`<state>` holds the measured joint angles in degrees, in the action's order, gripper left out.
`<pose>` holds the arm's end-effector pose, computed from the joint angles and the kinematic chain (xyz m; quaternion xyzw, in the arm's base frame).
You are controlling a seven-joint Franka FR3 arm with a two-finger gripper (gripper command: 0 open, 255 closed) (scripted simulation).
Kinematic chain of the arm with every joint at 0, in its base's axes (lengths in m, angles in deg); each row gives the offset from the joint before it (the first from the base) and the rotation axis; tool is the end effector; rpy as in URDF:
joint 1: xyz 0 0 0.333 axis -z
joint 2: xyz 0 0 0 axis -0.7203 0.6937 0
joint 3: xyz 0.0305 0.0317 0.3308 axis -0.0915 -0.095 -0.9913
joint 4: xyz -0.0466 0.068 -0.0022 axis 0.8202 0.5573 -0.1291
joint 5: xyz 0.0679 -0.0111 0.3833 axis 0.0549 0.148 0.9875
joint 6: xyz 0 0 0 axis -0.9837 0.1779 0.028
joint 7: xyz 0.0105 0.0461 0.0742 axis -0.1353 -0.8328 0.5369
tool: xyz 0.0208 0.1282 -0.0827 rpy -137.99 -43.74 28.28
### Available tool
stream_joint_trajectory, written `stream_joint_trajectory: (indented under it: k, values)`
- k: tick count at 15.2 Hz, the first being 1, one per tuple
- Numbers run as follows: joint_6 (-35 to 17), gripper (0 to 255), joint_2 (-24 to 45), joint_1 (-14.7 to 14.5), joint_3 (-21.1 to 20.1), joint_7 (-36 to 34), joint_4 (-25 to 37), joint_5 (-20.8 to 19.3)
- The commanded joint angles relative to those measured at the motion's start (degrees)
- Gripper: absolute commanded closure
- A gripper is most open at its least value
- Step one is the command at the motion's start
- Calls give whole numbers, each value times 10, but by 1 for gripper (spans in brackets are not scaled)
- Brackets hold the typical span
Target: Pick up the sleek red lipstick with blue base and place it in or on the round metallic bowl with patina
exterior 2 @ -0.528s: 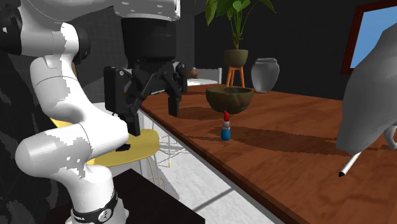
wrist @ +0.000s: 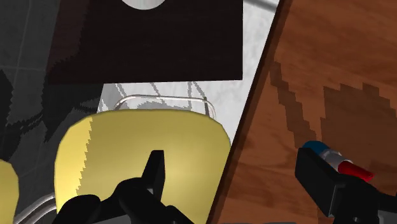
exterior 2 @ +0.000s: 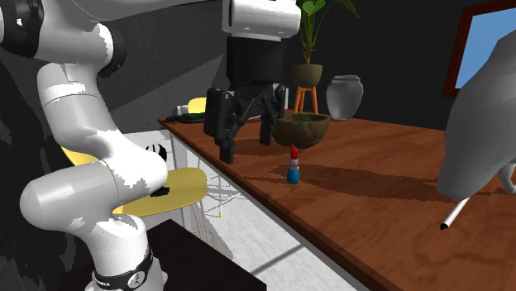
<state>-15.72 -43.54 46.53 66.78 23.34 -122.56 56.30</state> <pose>0.3062 0.1087 0.5622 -0.9962 0.0058 0.0813 0.0305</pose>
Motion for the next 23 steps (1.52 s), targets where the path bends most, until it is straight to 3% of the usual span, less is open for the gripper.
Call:
stream_joint_trajectory:
  k: [1, 8, 15, 23]
  values:
    - [2, 0, 32, -1, -29, -49, 25, 18]
    - [1, 0, 155, -1, -106, -191, 123, 51]
    - [-52, 0, 134, -8, -113, -184, 50, 61]
    - [-52, 0, 134, -7, -113, -185, 50, 61]
